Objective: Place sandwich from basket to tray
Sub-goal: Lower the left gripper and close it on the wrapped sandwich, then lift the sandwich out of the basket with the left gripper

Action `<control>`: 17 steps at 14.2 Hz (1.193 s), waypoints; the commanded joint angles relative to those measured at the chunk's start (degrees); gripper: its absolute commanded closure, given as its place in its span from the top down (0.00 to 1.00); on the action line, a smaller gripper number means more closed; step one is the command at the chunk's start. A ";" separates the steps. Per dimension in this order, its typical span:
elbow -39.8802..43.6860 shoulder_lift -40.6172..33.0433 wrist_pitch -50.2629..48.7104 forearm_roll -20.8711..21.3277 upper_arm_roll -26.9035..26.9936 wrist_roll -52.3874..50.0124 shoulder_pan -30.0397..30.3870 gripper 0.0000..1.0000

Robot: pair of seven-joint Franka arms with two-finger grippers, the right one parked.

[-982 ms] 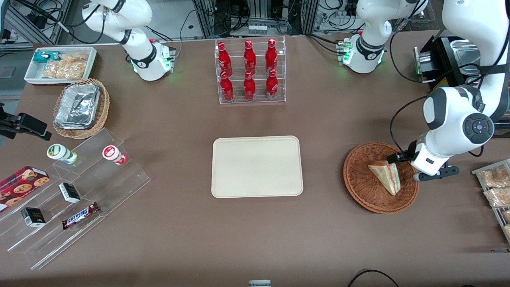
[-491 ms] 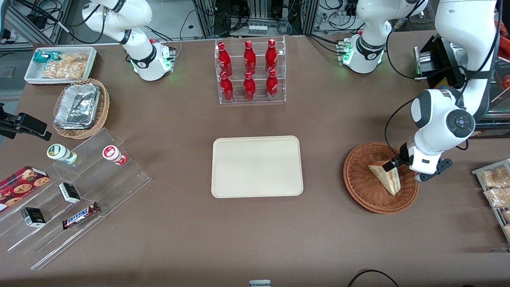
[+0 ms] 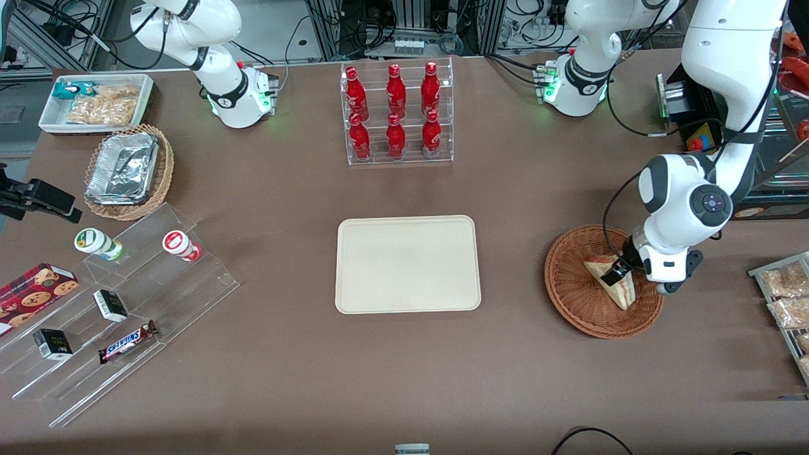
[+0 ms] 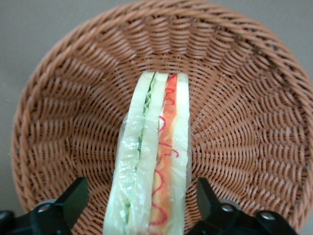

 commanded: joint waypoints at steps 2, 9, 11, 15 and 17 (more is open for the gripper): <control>0.31 -0.28 0.25 0.36 0.01 -1.56 -0.53 0.35; 10.20 -2.48 -18.95 0.44 -3.22 11.53 -0.53 0.11; 14.18 -2.13 -26.61 1.40 -4.90 21.66 -0.53 0.14; 16.47 -0.55 -27.88 2.82 -11.48 28.41 -0.62 0.16; 18.14 1.29 -27.88 2.82 -14.92 24.23 -2.45 0.16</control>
